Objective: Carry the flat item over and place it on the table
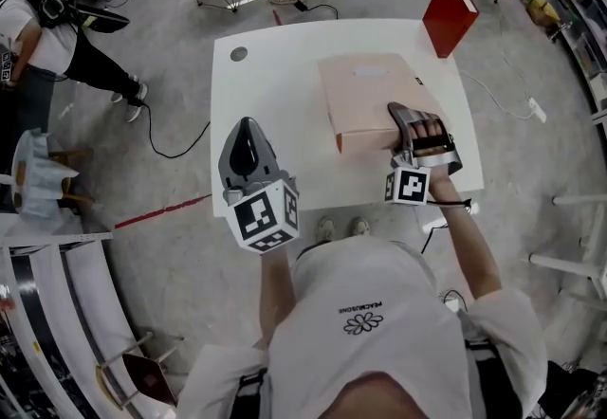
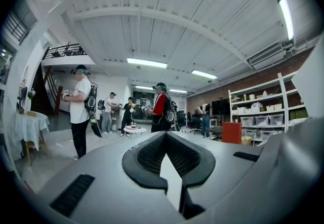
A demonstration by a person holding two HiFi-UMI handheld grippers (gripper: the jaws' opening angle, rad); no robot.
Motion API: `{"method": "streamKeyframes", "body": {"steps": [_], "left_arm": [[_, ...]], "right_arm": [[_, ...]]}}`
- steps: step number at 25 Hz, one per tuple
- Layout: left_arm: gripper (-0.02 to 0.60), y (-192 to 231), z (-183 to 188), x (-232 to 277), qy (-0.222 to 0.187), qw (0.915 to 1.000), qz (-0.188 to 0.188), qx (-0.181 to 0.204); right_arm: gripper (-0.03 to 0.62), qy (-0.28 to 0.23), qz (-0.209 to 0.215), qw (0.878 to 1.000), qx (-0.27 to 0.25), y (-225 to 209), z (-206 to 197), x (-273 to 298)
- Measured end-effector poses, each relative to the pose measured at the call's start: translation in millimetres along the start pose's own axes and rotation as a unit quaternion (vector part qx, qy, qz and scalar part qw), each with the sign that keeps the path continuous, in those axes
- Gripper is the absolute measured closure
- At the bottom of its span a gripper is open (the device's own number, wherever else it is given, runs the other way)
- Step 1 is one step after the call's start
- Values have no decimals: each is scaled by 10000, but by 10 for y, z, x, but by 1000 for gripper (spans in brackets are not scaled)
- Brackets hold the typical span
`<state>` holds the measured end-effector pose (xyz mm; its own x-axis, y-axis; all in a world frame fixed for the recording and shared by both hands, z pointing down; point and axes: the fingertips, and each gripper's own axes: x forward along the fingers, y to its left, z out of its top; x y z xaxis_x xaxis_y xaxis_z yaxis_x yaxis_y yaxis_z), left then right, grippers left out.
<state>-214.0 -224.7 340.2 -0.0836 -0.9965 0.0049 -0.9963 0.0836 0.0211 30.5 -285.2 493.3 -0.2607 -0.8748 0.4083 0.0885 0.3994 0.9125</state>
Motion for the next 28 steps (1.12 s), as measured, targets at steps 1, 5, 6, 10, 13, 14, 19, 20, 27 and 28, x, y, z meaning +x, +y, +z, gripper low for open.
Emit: {"method": "streamKeyframes", "body": {"steps": [1,5,6,10,13,14,19,20,27,28], "left_arm": [[566,16,3,-6,-1,10000,15,11],[566,135,-33,-1,56,9999,83,33],[566,158,-46,2,75,9999,90,34],[566,162,-55,-6,70,9999,85,12],[566,120,-68,-22,59,10000,48,10],[566,105,-81,-27,68,10000,30,15],[566,84,-137,-19,136,9999,-32,10],[566,83,-142,-15,148,9999,-41,12],[566,91,-147,7,186,9998,-58,-23],[566,86,-149,9,190,9998,-67,-26]], "right_arm": [[315,13,0,10000,27,11,8,6],[315,135,-4,9999,91,18,92,91],[315,164,-1,9998,100,18,114,116],[315,217,45,9997,114,50,145,168],[315,232,39,9997,113,86,127,192],[315,242,45,9996,117,102,121,195],[315,260,111,9995,143,174,121,214],[315,254,122,9995,143,186,120,216],[299,204,331,9987,343,309,146,227],[296,201,389,9984,364,320,150,222]]}}
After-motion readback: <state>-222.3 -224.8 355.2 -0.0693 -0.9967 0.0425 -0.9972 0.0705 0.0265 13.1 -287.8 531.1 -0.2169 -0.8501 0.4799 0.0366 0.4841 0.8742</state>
